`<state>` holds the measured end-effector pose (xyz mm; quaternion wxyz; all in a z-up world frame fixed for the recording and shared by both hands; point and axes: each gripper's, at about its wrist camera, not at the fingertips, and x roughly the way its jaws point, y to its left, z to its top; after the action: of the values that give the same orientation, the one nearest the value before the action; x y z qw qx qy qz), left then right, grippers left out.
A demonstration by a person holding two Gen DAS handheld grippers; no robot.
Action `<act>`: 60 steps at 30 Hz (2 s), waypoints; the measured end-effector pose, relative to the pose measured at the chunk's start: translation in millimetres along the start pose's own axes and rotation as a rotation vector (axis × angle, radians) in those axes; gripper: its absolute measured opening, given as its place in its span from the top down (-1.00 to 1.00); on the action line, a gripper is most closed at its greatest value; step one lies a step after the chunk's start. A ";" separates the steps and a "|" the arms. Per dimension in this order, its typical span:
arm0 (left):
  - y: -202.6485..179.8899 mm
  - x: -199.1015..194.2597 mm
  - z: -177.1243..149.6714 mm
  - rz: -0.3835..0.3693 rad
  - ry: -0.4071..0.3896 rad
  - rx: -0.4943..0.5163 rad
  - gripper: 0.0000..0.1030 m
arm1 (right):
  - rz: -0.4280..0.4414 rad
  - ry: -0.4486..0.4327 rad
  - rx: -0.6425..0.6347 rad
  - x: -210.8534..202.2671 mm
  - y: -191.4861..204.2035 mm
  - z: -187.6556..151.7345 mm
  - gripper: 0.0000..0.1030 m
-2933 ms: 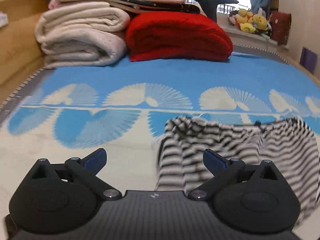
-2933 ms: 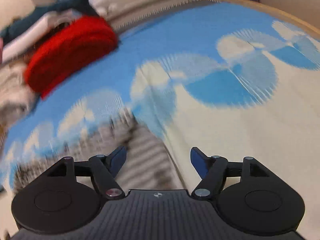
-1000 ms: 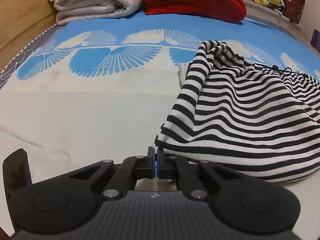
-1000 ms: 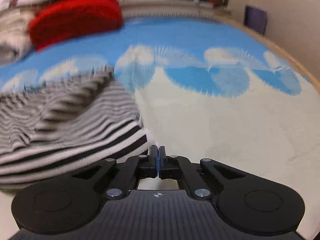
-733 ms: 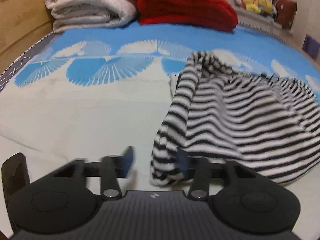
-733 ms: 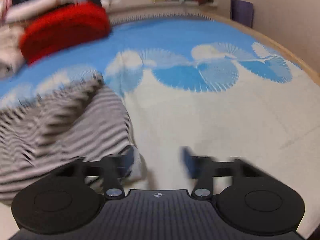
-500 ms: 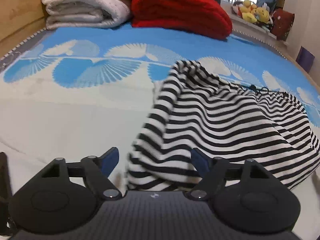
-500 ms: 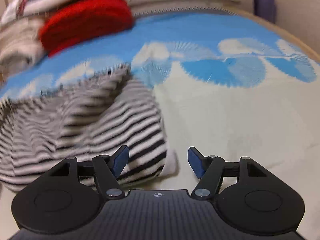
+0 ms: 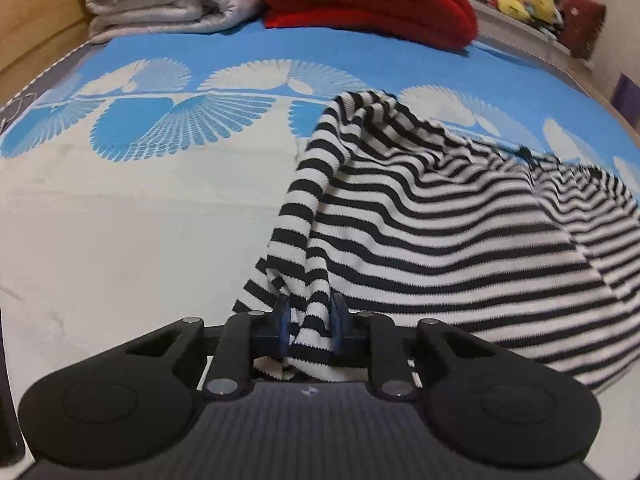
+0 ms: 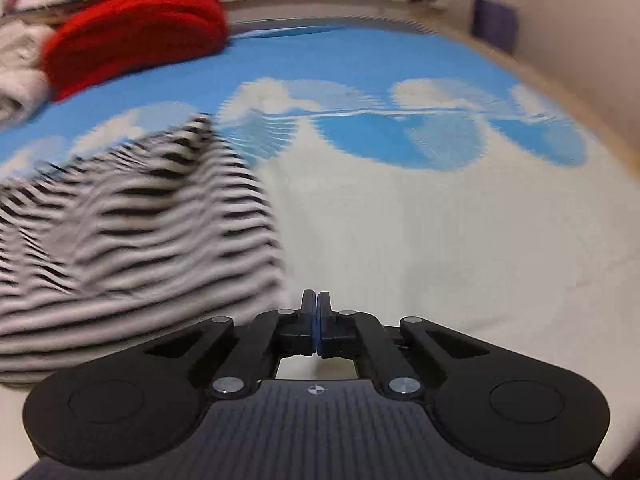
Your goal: Fold small clothes
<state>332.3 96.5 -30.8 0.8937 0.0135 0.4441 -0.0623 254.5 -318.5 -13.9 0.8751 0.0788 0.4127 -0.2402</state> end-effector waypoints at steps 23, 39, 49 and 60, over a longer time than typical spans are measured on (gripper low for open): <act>44.3 -9.3 -0.2 0.050 -0.005 -0.124 0.54 | 0.242 0.042 0.169 -6.8 -5.4 -1.5 -0.37; 74.5 -30.4 -3.4 -0.149 -0.012 -0.285 -0.90 | 0.242 0.057 0.248 14.5 -18.7 15.3 -0.54; -18.3 21.5 -8.4 -0.021 0.157 0.023 -0.89 | 0.295 0.223 0.277 49.2 9.2 7.0 -0.24; -0.3 -35.4 -33.9 -0.098 0.110 -0.014 0.59 | 0.355 0.157 0.215 10.4 -6.7 3.4 0.64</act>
<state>284.3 102.5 -23.1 0.8638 -0.0109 0.4932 -0.1020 259.3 -329.2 -19.2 0.8554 0.2616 0.4313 -0.1179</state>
